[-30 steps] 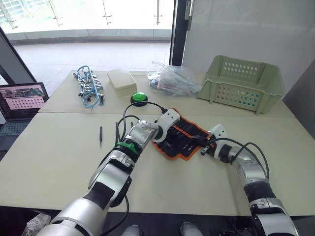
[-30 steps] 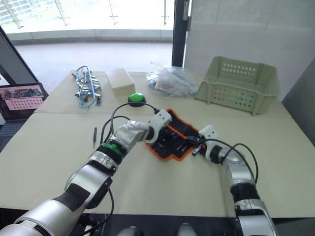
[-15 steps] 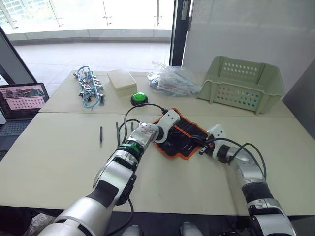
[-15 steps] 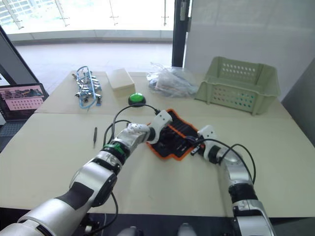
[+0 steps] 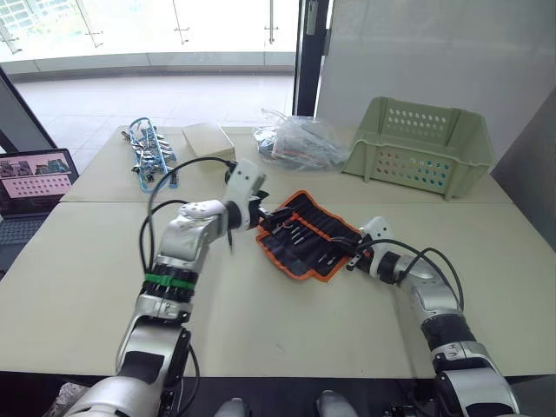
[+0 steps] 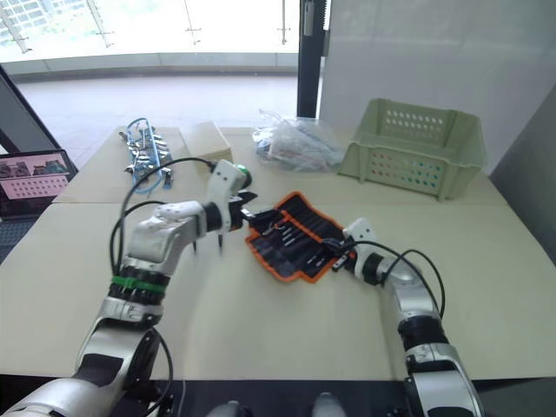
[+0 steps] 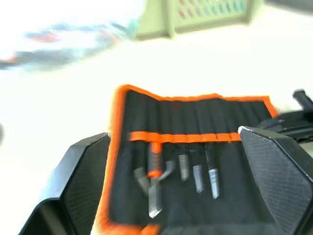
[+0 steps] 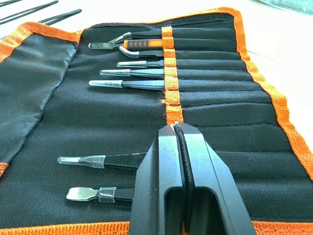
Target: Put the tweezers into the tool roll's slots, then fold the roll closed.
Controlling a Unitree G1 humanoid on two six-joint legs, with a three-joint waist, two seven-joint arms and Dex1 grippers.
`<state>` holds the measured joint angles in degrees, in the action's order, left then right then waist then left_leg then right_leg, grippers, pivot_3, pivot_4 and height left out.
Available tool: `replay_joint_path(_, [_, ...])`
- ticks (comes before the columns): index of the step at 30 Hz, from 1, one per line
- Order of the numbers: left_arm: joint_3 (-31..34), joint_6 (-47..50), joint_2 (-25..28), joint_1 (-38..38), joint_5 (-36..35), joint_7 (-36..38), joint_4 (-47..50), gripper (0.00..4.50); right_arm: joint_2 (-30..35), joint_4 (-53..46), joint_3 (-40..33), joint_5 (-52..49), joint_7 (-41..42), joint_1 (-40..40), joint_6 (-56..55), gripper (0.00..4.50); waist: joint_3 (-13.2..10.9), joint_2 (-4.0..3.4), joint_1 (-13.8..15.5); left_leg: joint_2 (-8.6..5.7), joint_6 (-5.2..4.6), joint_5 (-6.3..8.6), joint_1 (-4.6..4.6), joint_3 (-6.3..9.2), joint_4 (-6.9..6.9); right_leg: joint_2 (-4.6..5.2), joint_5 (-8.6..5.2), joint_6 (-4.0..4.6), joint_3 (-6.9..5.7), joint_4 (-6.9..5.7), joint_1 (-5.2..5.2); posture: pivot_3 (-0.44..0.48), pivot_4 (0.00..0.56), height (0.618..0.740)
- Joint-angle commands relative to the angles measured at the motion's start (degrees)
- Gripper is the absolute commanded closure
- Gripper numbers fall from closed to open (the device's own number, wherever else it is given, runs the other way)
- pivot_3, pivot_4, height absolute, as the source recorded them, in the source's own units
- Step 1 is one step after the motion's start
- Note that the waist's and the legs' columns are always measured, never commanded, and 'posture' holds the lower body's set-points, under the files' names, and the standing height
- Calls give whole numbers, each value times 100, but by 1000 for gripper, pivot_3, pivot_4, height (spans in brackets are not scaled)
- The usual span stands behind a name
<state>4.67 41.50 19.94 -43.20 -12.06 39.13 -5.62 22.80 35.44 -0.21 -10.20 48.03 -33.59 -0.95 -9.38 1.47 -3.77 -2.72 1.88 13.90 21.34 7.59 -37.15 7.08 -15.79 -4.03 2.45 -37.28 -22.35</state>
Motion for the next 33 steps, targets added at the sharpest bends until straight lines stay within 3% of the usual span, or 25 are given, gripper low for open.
replay_joint_path(1, [781,-66,256,671,-274,-372,1039,42,64,262,14,126,-3,35,1,4500,0,0,9,-1,0,0,0,0,-1,0,0,1,0,4,3,0,150,740])
replay_joint_path(5, [1736,-400,430,1975,-414,-759,1930,42,105,401,3,130,64,-12,-66,4500,0,0,33,0,0,1,-4,-1,-1,1,2,3,1,10,7,0,150,740])
replay_joint_path(9, [2173,-647,354,2989,-564,-1002,2472,42,136,604,5,149,131,-117,-140,4500,0,1,108,1,-1,2,-4,-2,0,2,4,7,1,11,7,0,150,740])
replay_joint_path(18, [2565,-2263,-664,5358,-439,-1638,3107,42,140,976,40,193,299,-315,-307,4500,1,2,143,7,-2,4,-13,-12,9,1,11,12,3,19,15,0,150,740])
replay_joint_path(23, [2647,-2980,-1063,6174,-567,-1783,3063,42,168,1028,27,186,368,-325,-346,4500,2,4,156,10,-2,4,-15,-18,10,-1,11,13,2,23,21,0,150,740])
replay_joint_path(33, [2283,-3630,-1354,6731,-451,-2039,2974,42,254,1071,58,229,514,-350,-347,4500,2,4,168,11,-3,4,-15,-22,11,-2,11,12,0,26,23,0,150,740])
